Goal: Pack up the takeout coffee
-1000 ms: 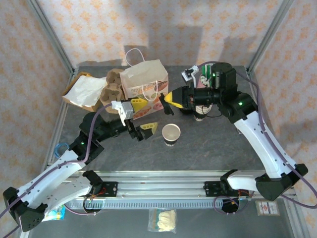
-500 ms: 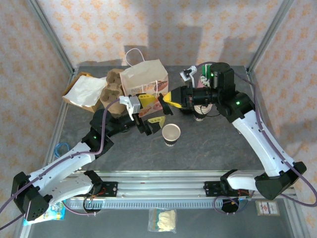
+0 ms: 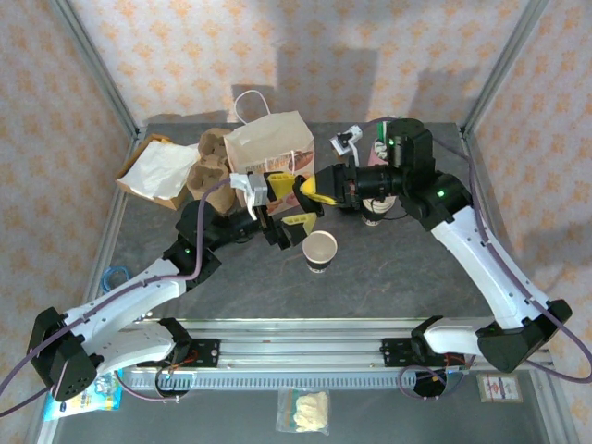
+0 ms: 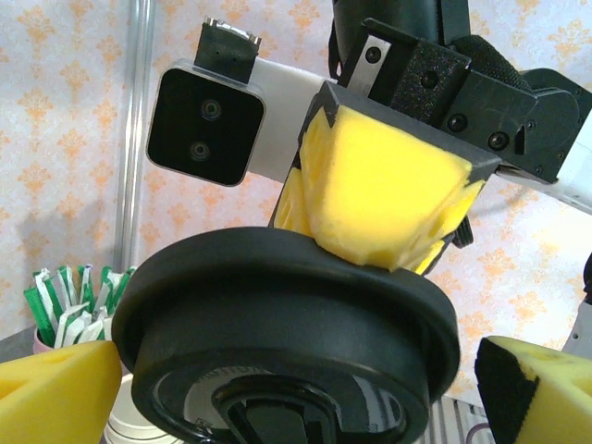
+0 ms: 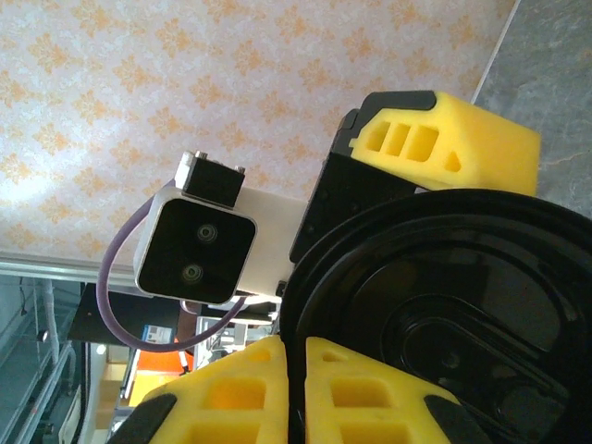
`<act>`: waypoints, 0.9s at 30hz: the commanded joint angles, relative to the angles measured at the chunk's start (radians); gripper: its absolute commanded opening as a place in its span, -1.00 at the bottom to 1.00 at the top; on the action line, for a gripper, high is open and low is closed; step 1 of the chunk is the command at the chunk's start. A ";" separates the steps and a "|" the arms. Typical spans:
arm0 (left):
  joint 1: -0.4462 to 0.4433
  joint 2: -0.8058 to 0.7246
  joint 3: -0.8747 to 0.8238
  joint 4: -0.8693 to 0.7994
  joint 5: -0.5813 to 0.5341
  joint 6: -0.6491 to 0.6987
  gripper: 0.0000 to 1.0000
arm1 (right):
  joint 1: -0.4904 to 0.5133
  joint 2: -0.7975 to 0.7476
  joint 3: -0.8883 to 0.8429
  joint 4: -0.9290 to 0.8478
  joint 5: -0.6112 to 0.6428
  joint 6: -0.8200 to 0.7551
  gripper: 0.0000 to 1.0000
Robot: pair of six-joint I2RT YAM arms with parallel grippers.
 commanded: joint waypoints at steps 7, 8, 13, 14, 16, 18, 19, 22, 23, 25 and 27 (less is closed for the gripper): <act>-0.010 -0.015 0.033 0.054 -0.058 0.027 0.98 | 0.020 0.009 0.019 0.040 -0.009 0.016 -0.81; -0.010 -0.022 0.025 0.053 -0.090 0.041 0.98 | 0.021 0.009 0.020 0.039 -0.009 0.016 -0.81; -0.010 -0.032 0.020 0.043 -0.106 0.094 0.98 | 0.032 0.009 0.029 0.051 -0.009 0.034 -0.81; -0.010 -0.026 0.024 0.043 -0.089 0.093 0.98 | 0.034 0.010 0.031 0.057 -0.009 0.039 -0.82; -0.010 -0.010 0.029 0.050 -0.056 0.077 0.98 | 0.038 0.013 0.039 0.068 -0.011 0.047 -0.82; -0.010 0.000 0.028 0.059 -0.045 0.067 0.98 | 0.041 0.016 0.044 0.080 -0.012 0.056 -0.82; -0.010 0.004 0.029 0.062 -0.041 0.068 0.98 | 0.044 0.016 0.046 0.084 -0.012 0.061 -0.82; -0.010 0.016 0.032 0.066 -0.034 0.067 0.98 | 0.046 0.016 0.052 0.102 -0.011 0.076 -0.84; -0.010 0.019 0.031 0.068 -0.031 0.067 0.98 | 0.048 0.019 0.055 0.103 -0.010 0.076 -0.84; -0.010 0.024 0.029 0.068 -0.026 0.066 0.98 | 0.048 0.019 0.061 0.105 -0.011 0.080 -0.85; -0.010 0.024 0.025 0.069 -0.018 0.067 0.98 | 0.048 0.021 0.073 0.108 -0.008 0.083 -0.85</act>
